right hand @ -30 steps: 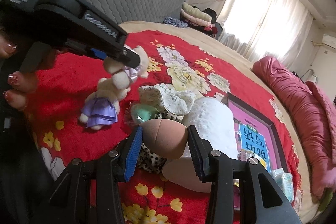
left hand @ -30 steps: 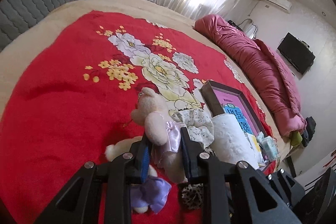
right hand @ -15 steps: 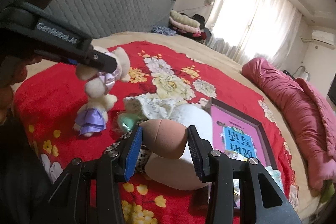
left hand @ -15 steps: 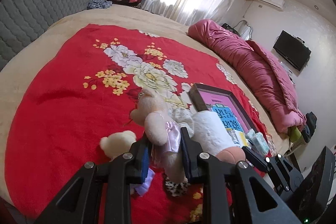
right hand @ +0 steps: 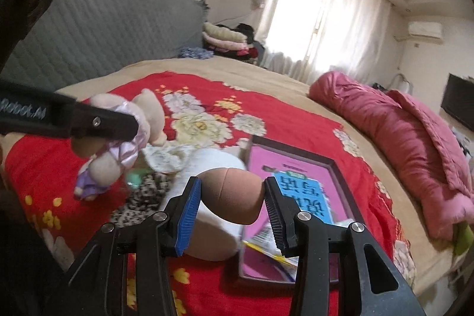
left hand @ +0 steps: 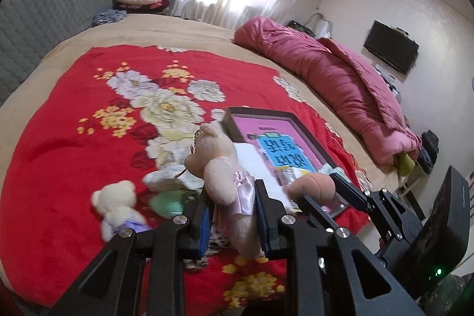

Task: Organize soft objects
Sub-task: 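Lift and carry the teddy bear with left tool while right tool carries the sponge toward the tray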

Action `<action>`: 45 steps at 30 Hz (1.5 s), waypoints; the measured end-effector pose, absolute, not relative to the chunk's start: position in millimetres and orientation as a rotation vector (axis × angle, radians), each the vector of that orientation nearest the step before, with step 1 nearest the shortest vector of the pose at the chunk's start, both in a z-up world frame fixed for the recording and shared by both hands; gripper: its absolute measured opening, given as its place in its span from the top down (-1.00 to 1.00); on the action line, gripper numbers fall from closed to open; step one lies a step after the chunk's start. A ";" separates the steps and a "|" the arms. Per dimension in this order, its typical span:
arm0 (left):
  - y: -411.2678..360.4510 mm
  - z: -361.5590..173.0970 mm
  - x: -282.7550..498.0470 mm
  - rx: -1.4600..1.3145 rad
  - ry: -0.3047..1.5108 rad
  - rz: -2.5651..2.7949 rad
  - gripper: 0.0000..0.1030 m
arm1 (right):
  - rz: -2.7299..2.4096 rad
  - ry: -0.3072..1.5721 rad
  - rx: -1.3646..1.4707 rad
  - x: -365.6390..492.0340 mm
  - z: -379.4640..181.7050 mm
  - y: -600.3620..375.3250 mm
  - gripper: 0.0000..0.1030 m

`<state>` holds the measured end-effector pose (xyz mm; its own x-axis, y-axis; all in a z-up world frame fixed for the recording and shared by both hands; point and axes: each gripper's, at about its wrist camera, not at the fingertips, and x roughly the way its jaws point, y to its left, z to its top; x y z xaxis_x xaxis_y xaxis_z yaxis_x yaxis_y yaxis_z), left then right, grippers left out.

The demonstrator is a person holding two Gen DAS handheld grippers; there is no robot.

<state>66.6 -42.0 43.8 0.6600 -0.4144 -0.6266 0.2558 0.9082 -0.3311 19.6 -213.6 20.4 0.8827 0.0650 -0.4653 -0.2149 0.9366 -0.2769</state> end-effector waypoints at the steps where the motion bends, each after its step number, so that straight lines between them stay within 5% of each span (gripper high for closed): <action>1: -47.0 44.5 66.6 -0.212 0.762 -0.391 0.49 | 0.139 0.467 -0.320 19.5 21.3 -218.2 0.13; 21: -156.1 48.9 65.8 -0.076 0.784 -0.545 0.49 | -0.054 0.467 -0.102 21.7 31.0 -311.1 0.13; 45: -198.9 1.2 93.9 -0.019 0.876 -0.579 0.49 | -0.108 0.552 -0.059 37.9 7.4 -345.8 0.13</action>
<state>93.9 -198.9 1.2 0.4971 -0.4860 -0.7188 0.4706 0.8470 -0.2472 37.9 -345.8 7.4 0.8458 -0.1185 -0.5202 0.0867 0.9926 -0.0852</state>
